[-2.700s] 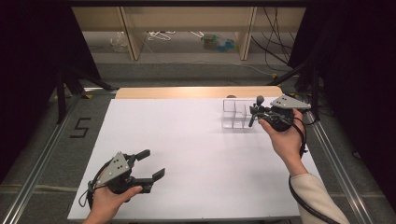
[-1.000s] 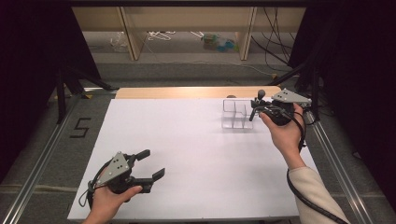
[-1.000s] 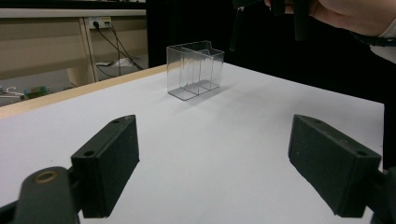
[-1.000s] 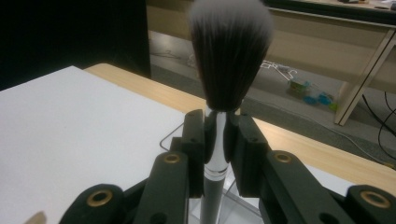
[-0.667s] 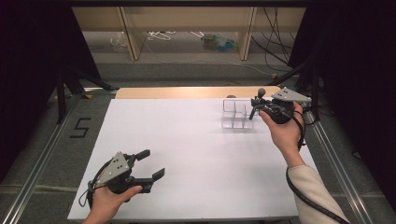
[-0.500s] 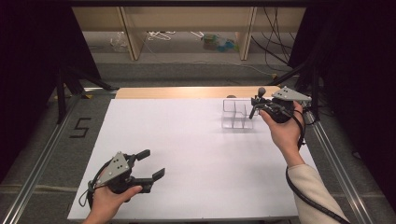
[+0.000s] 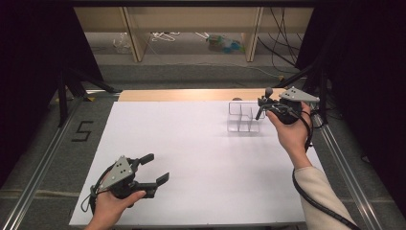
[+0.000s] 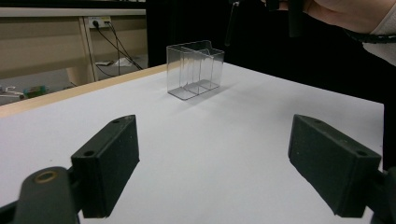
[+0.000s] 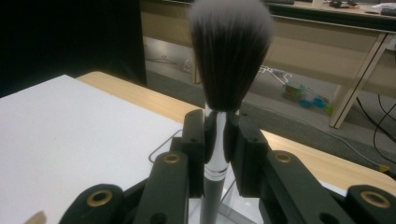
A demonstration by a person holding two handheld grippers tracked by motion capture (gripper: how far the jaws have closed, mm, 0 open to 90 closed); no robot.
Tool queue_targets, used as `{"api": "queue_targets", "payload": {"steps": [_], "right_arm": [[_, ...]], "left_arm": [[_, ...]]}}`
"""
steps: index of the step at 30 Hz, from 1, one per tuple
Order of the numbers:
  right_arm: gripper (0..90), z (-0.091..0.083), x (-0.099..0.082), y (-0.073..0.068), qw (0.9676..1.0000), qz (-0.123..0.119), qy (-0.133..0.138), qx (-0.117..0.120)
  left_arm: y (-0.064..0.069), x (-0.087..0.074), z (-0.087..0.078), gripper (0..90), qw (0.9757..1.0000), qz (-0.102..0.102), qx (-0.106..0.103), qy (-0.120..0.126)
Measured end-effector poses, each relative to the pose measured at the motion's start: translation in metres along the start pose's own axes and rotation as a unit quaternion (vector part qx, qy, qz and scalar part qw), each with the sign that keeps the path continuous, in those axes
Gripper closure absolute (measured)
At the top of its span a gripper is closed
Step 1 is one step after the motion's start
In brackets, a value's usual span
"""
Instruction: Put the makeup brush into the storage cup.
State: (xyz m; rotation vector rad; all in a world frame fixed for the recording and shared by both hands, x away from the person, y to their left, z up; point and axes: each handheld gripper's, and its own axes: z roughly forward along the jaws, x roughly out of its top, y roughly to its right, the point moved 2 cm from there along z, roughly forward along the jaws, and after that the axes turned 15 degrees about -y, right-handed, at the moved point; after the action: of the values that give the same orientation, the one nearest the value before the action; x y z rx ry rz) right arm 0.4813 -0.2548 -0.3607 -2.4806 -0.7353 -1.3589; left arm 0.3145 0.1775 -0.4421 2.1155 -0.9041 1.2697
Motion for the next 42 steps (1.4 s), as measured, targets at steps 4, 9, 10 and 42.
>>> {"api": "queue_targets", "payload": {"steps": [4,9,10,42], "right_arm": [[77.5,-0.0002,0.0007,0.0002,1.0,0.002,-0.004,0.001],[77.6,0.0004,0.0016,0.0009,1.0,0.006,-0.004,0.001],[77.5,0.0007,0.0019,0.0019,1.0,0.002,-0.002,-0.001],[77.5,0.0037,0.0063,0.0085,0.9999,0.001,0.005,-0.013]], "left_arm": [[0.0,0.0,0.0,16.1,1.0,0.0,0.0,0.0],[-0.0001,-0.0001,0.0,16.1,1.0,0.0,0.0,0.0],[-0.0002,-0.0001,0.0,16.2,1.0,0.0,0.0,0.0],[-0.0002,-0.0002,0.0001,16.1,1.0,0.0,0.0,0.0]]}}
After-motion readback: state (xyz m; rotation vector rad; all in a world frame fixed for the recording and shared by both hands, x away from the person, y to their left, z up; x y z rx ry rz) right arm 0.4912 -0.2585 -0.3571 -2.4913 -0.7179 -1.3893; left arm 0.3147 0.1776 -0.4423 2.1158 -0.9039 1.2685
